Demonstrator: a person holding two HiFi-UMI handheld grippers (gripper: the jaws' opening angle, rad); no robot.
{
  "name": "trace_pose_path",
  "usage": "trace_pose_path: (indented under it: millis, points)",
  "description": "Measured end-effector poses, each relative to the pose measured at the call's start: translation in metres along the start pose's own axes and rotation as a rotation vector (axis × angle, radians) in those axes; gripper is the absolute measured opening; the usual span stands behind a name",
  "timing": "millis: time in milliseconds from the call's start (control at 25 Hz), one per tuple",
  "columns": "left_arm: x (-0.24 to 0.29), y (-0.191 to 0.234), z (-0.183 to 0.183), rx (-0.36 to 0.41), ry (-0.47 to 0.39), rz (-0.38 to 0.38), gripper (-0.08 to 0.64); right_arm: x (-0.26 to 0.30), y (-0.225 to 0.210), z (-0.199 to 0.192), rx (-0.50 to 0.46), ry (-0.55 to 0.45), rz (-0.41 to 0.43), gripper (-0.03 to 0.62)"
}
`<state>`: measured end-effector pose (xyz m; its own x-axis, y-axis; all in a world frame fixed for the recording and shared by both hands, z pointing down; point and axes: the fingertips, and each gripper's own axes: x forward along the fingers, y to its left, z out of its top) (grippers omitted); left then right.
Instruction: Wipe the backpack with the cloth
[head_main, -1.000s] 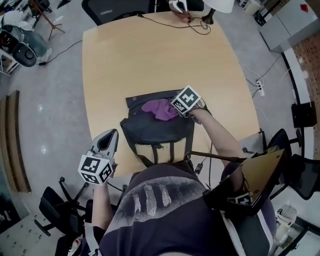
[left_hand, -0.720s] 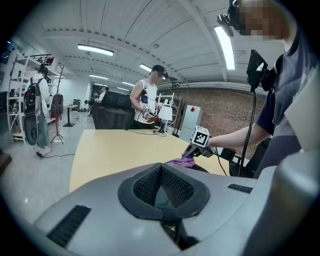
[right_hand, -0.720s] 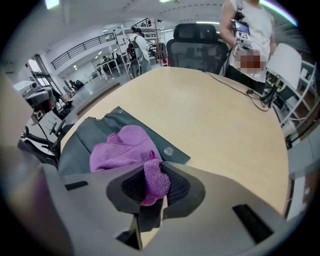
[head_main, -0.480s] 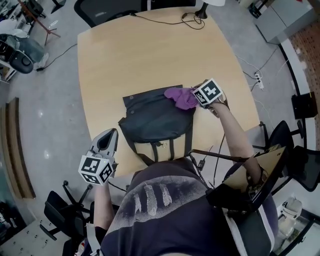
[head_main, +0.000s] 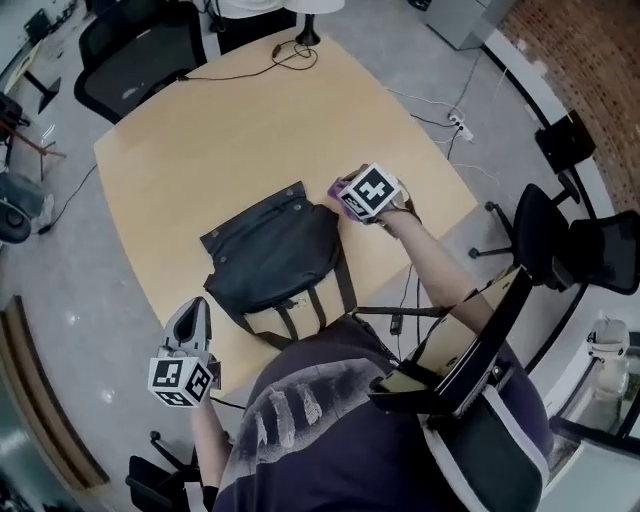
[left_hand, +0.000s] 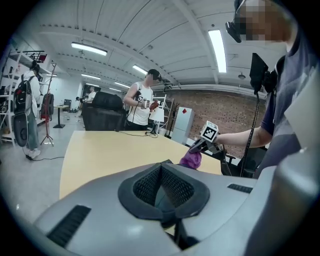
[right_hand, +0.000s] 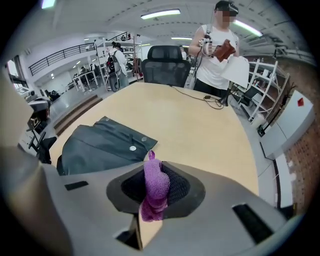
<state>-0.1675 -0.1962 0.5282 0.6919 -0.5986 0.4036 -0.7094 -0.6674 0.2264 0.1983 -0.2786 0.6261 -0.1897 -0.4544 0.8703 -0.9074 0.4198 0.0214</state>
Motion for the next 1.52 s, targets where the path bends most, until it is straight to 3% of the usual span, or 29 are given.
trace_pose_path:
  millis: [200, 480, 600, 760, 880, 1000, 1160, 1320, 1520]
  points:
    - [-0.001, -0.008, 0.002, 0.021, -0.009, -0.031, 0.008, 0.031, 0.068, -0.016, -0.034, 0.040, 0.088, 0.052]
    - [-0.025, -0.012, -0.001, 0.029, -0.038, -0.025, 0.008, 0.031, 0.124, -0.018, -0.097, 0.030, 0.089, 0.052]
    - [-0.034, -0.010, -0.009, 0.020, -0.041, -0.024, 0.008, 0.029, 0.148, -0.020, -0.077, 0.038, 0.125, 0.051]
    - [-0.046, -0.008, -0.014, 0.005, -0.059, -0.017, 0.008, 0.031, 0.187, -0.014, -0.122, 0.040, 0.169, 0.051]
    - [-0.053, -0.006, -0.016, -0.006, -0.067, -0.013, 0.008, 0.032, 0.228, -0.002, -0.180, 0.038, 0.227, 0.052]
    - [-0.053, -0.005, -0.019, -0.015, -0.068, -0.012, 0.008, 0.037, 0.290, 0.006, -0.251, 0.039, 0.355, 0.052]
    - [-0.055, -0.007, -0.020, -0.015, -0.082, -0.015, 0.008, 0.039, 0.337, 0.011, -0.317, 0.053, 0.428, 0.051]
    - [-0.065, -0.003, -0.018, -0.012, -0.099, -0.001, 0.008, 0.028, 0.370, 0.021, -0.275, 0.039, 0.568, 0.052]
    - [-0.084, 0.004, -0.022, -0.025, -0.119, 0.020, 0.008, -0.008, 0.396, 0.048, -0.047, -0.059, 0.802, 0.052]
